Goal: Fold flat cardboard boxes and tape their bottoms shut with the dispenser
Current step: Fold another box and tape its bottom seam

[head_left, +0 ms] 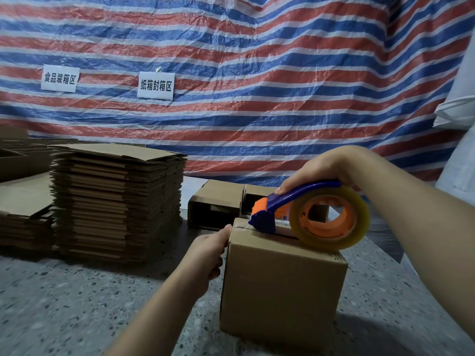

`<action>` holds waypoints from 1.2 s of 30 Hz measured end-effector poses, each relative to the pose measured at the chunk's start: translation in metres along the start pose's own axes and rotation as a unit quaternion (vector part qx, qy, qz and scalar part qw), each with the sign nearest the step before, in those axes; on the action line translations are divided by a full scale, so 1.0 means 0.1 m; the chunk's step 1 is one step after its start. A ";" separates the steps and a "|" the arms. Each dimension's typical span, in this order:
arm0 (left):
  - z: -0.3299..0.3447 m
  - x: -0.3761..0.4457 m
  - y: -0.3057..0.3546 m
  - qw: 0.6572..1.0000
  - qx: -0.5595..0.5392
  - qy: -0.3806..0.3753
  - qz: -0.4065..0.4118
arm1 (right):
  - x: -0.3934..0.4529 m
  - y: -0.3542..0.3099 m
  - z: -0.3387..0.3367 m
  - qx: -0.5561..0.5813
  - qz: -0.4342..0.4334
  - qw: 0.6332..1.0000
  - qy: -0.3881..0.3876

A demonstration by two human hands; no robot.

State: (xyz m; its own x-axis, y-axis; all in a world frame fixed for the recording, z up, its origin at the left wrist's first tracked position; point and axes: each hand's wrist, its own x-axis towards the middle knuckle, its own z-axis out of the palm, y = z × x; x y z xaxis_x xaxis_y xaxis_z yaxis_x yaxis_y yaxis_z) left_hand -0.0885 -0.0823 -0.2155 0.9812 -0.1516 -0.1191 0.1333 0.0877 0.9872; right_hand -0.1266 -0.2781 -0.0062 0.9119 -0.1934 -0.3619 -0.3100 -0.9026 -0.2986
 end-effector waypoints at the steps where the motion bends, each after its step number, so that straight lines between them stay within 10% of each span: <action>1: 0.01 0.00 -0.01 1.000 -0.005 -0.003 -0.006 | 0.00 0.00 0.00 0.000 0.000 1.000 -0.003; 21: 0.18 -0.10 -0.12 0.999 -0.042 0.002 -0.019 | -0.01 0.00 0.03 0.015 -0.007 1.000 0.003; 28: 0.13 -0.42 -0.08 0.964 0.019 0.074 0.253 | 0.00 0.02 0.02 0.020 -0.019 1.000 0.008; 36: 0.20 -0.57 -0.22 0.957 0.112 0.036 0.265 | 0.02 0.03 0.01 0.026 -0.005 1.000 0.000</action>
State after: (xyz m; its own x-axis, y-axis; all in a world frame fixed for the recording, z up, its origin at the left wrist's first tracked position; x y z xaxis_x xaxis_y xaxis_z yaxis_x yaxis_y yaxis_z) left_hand -0.1498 -0.0956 -0.2288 0.9110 -0.0746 0.4056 -0.4109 -0.0805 0.9081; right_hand -0.1261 -0.2805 -0.0086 0.9149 -0.1855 -0.3585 -0.3151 -0.8834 -0.3470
